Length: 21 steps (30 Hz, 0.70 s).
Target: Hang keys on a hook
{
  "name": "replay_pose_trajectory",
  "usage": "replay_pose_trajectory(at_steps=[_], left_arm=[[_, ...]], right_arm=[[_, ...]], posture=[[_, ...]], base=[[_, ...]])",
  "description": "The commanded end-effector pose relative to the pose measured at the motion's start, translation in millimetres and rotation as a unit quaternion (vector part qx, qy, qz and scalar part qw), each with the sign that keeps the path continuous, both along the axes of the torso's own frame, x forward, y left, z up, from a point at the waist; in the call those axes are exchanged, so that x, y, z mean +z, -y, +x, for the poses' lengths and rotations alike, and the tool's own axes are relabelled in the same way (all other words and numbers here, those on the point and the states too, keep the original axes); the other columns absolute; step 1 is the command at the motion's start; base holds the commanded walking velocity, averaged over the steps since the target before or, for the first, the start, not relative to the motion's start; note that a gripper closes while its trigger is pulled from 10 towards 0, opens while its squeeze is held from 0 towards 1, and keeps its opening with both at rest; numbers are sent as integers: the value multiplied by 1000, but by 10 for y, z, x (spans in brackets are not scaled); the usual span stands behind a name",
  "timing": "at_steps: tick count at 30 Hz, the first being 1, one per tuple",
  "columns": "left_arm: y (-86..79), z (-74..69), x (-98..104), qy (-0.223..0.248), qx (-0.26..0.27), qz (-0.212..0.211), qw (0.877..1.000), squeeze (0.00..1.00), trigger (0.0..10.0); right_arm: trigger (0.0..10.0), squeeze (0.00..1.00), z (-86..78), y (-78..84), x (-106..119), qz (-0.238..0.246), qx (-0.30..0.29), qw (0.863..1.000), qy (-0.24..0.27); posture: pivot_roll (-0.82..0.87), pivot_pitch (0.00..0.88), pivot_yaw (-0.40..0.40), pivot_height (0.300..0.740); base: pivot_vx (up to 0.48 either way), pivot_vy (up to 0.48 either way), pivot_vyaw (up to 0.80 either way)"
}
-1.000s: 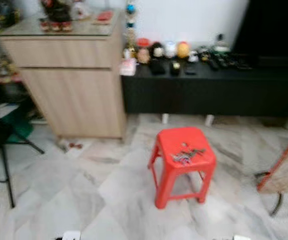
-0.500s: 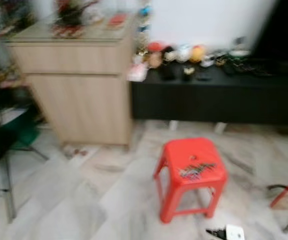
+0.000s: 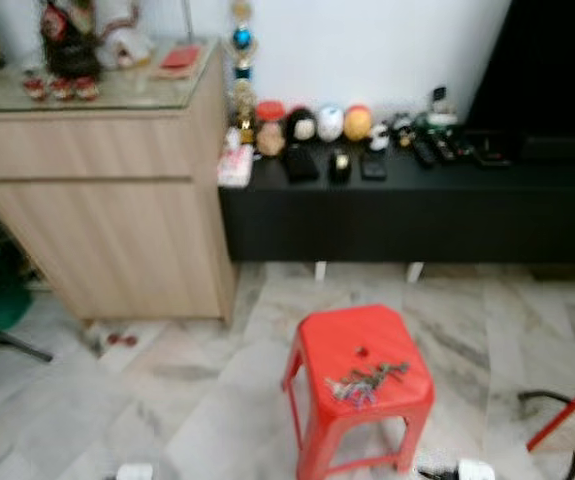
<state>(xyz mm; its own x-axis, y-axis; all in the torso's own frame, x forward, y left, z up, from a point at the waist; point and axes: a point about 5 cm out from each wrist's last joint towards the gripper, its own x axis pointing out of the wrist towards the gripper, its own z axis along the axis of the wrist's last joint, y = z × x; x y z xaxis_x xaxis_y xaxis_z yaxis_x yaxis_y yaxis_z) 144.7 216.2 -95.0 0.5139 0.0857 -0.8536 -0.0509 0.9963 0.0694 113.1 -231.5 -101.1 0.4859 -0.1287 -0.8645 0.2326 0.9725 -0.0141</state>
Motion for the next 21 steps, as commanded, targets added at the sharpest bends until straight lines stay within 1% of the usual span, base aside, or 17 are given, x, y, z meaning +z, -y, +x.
replay_pose_trajectory(at_steps=[1,4,8,9,13,19,21], left_arm=[[-132,-43,12,-6,2,17,1000,0,10000],[-136,-35,16,-7,-2,19,1000,0,10000],[-141,-29,19,-5,-2,21,1000,0,10000],[-147,-21,24,-4,-4,24,1000,0,10000],[-163,1,36,-2,-10,27,1000,0,10000],[-187,25,50,-2,-18,33,999,0,10000],[-194,32,55,-1,-21,38,999,0,10000]], right_arm=[[10000,0,157,-97,30,8,13,1000,24],[10000,0,189,-105,44,5,33,999,31],[10000,0,199,-114,47,9,34,999,36],[10000,0,211,-120,51,9,40,998,38],[10000,0,255,-147,67,8,65,997,47],[10000,0,296,-148,90,-1,38,997,71],[10000,0,301,-148,97,5,14,996,83]], posture=[[160,0,-26,740],[157,0,-22,740],[154,0,-19,740],[151,0,-14,740],[145,0,-6,740],[133,0,11,740],[130,0,13,740]], base=[[330,0,0],[329,0,0],[319,0,653],[0,0,488],[0,0,0],[0,0,0],[0,0,0]])
